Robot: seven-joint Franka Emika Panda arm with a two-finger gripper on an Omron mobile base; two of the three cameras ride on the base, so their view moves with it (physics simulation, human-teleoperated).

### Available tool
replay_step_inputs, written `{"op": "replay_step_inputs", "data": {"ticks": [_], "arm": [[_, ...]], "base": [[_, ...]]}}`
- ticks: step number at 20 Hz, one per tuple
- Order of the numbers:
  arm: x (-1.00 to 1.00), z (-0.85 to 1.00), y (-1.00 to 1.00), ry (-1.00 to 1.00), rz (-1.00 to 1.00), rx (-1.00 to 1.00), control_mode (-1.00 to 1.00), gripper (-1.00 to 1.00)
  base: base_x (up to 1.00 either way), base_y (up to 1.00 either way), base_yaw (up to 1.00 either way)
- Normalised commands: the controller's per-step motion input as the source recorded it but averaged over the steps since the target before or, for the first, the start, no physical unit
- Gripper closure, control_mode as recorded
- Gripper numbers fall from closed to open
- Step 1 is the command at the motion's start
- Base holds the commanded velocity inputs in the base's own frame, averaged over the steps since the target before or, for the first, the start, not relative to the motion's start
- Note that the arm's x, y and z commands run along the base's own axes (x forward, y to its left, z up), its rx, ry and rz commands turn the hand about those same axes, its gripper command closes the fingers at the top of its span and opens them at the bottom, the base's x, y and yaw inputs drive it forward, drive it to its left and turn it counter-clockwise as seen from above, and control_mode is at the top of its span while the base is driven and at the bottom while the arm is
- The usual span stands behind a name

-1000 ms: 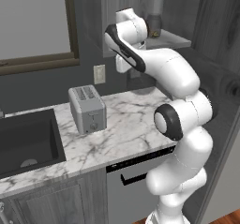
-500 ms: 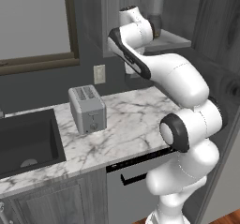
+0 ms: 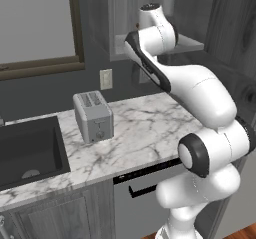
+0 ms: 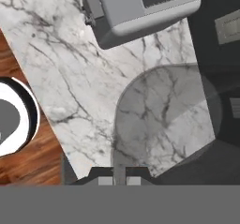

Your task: Pick the jar and jar from the dining table and place them in the open cabinet. Close the cabinet after placing the objects.

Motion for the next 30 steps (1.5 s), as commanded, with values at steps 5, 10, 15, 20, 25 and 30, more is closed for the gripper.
{"op": "replay_step_inputs", "data": {"ticks": [5, 10, 15, 20, 25, 30], "arm": [[-0.17, 0.35, -0.13, -0.04, 0.23, -0.06, -1.0, 1.0], [-0.09, 0.33, -0.15, -0.04, 0.2, -0.05, -1.0, 1.0], [-0.05, 0.06, -0.13, -0.09, 0.22, -0.01, -1.0, 1.0], [0.0, 0.1, -0.07, -0.19, 0.15, 0.0, -1.0, 1.0], [0.13, 0.26, 0.0, -0.08, 0.09, 0.0, -1.0, 1.0], [0.28, 0.24, 0.0, 0.0, 0.05, 0.0, -1.0, 1.0]], "base": [[0.0, 0.0, 0.0], [0.0, 0.0, 0.0], [0.0, 0.0, 0.0], [0.0, 0.0, 0.0], [0.0, 0.0, 0.0], [0.0, 0.0, 0.0]]}}
